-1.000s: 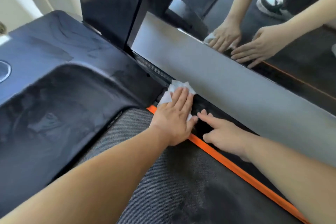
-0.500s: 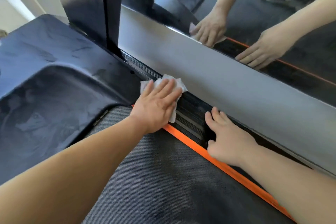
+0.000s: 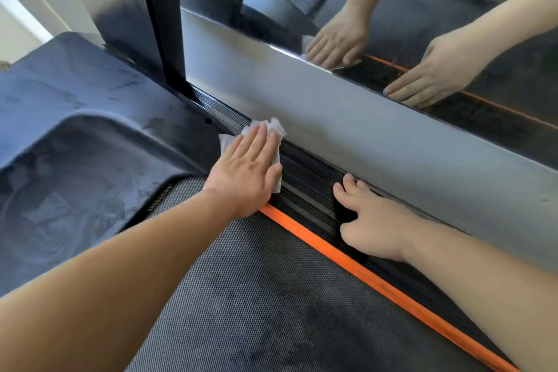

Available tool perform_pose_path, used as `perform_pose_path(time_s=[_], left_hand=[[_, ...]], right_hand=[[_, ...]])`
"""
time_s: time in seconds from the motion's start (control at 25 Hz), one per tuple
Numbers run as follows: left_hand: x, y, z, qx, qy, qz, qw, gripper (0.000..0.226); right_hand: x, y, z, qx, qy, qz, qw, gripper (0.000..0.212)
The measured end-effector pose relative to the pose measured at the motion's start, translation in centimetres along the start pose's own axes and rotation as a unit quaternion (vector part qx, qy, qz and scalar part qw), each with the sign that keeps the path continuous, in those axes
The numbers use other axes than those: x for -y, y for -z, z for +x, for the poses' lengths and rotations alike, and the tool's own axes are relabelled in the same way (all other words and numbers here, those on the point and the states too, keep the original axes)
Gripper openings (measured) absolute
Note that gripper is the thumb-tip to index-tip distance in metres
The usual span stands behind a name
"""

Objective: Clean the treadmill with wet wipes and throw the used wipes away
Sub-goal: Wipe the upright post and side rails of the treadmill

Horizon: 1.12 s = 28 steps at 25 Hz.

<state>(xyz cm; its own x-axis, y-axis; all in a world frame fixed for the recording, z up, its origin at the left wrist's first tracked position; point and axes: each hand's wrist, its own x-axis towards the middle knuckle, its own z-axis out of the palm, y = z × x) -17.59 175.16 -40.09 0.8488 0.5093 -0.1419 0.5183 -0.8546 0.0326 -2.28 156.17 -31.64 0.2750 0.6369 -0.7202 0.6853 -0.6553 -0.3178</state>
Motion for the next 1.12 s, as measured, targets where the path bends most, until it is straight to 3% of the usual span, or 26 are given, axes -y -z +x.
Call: perform_pose_path(time_s=[0.12, 0.24, 0.36, 0.52, 0.6, 0.68, 0.76, 0.88, 0.96, 1.04, 1.12], left_hand=[[-2.4, -0.1, -0.9, 0.003, 0.056, -0.027, 0.998, 0.070], [-9.4, -0.6, -4.4, 0.006, -0.062, -0.042, 0.997, 0.068], [-7.5, -0.6, -4.4, 0.013, -0.117, -0.025, 0.993, 0.068], [0.2, -1.1, -3.4, 0.010, 0.045, -0.047, 0.998, 0.070], [-1.3, -1.3, -4.4, -0.005, 0.074, -0.068, 0.995, 0.070], [-6.6, -1.7, -6.2, -0.033, 0.029, -0.074, 0.996, 0.069], [-11.4, -2.4, -8.3, -0.019, -0.069, -0.074, 0.995, 0.068], [-10.8, -2.1, -7.7, 0.006, -0.184, -0.045, 0.982, 0.067], [-7.5, -1.6, -5.7, -0.023, -0.133, -0.031, 0.990, 0.066], [-4.3, -0.9, -3.9, 0.013, -0.008, -0.042, 0.999, 0.066], [-4.3, -0.4, -3.6, 0.041, 0.064, -0.051, 0.996, 0.066]], right_hand=[[0.3, -0.3, 0.0, -0.001, -0.003, -0.019, 1.000, 0.088], [0.3, -0.1, -0.1, 0.005, -0.002, -0.007, 1.000, 0.087], [0.0, 0.1, 0.0, 0.007, 0.000, -0.004, 1.000, 0.086], [0.2, 0.1, -0.1, 0.023, -0.002, 0.009, 1.000, 0.090], [0.4, 0.1, -0.1, 0.017, -0.004, 0.006, 1.000, 0.090], [0.5, 0.1, -0.1, 0.019, -0.007, 0.005, 1.000, 0.089], [0.3, 0.1, -0.1, 0.017, -0.004, 0.010, 1.000, 0.083], [-0.5, 0.0, -0.1, 0.018, 0.024, 0.050, 0.998, 0.075], [-1.2, 0.1, -0.4, 0.023, 0.041, 0.107, 0.993, 0.078], [-1.4, 0.5, -0.8, 0.019, 0.038, 0.148, 0.988, 0.084], [-1.7, 0.9, -1.2, 0.005, 0.033, 0.166, 0.986, 0.086]])
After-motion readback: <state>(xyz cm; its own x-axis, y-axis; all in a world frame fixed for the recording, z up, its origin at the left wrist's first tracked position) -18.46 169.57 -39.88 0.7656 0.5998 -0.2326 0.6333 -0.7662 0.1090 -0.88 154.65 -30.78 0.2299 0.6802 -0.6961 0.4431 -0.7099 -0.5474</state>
